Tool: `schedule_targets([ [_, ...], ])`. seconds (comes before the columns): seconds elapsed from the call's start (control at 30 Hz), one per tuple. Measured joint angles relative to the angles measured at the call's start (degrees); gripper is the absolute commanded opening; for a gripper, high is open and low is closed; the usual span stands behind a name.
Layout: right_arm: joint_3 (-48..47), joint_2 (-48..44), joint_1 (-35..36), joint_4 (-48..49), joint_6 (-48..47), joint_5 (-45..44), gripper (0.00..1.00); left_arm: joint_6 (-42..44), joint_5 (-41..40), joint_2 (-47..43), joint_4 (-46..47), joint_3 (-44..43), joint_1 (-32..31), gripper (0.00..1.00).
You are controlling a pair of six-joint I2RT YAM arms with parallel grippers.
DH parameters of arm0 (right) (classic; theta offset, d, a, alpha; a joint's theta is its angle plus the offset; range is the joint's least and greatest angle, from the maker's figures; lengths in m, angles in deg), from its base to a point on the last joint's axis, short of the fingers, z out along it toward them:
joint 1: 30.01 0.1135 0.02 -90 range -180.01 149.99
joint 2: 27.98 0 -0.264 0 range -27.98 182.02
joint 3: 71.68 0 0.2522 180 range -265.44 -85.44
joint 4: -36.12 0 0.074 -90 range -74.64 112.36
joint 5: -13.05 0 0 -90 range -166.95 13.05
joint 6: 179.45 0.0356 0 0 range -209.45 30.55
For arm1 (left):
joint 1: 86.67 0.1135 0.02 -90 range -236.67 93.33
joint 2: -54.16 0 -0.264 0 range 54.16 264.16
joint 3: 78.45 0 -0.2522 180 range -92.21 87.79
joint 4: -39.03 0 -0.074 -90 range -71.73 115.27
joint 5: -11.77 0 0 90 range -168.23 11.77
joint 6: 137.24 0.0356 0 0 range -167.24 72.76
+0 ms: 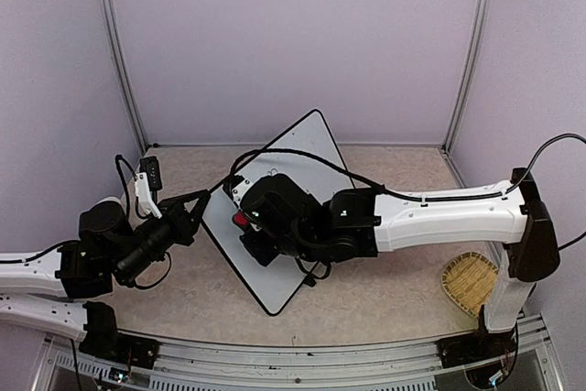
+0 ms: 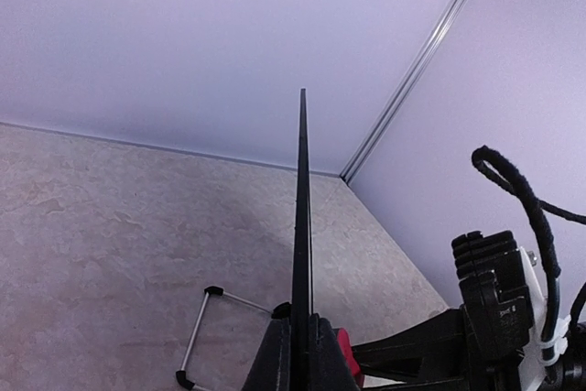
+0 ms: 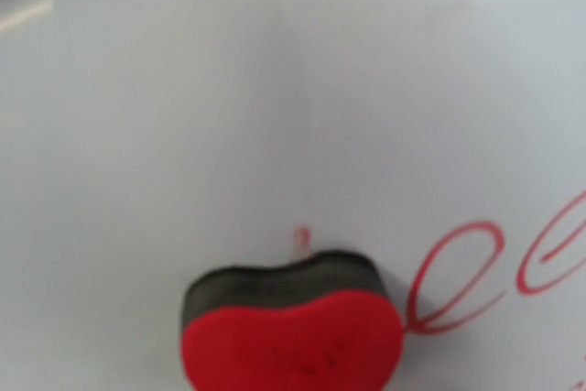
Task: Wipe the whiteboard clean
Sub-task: Erase the whiteboard at the center of the board.
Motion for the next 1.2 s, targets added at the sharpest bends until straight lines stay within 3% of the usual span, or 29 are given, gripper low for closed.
schedule_targets([
  [0.7,7.39,-1.9,0.24,1.7,1.79,1.11,0.14,0.26,0.04,-0.24,-0.72,0.0,0.0,0.0],
  [1.2,7.02,-1.95,0.87,0.85,-0.66,1.01,0.14,0.2,0.11,-0.31,-0.72,0.0,0.0,0.0],
])
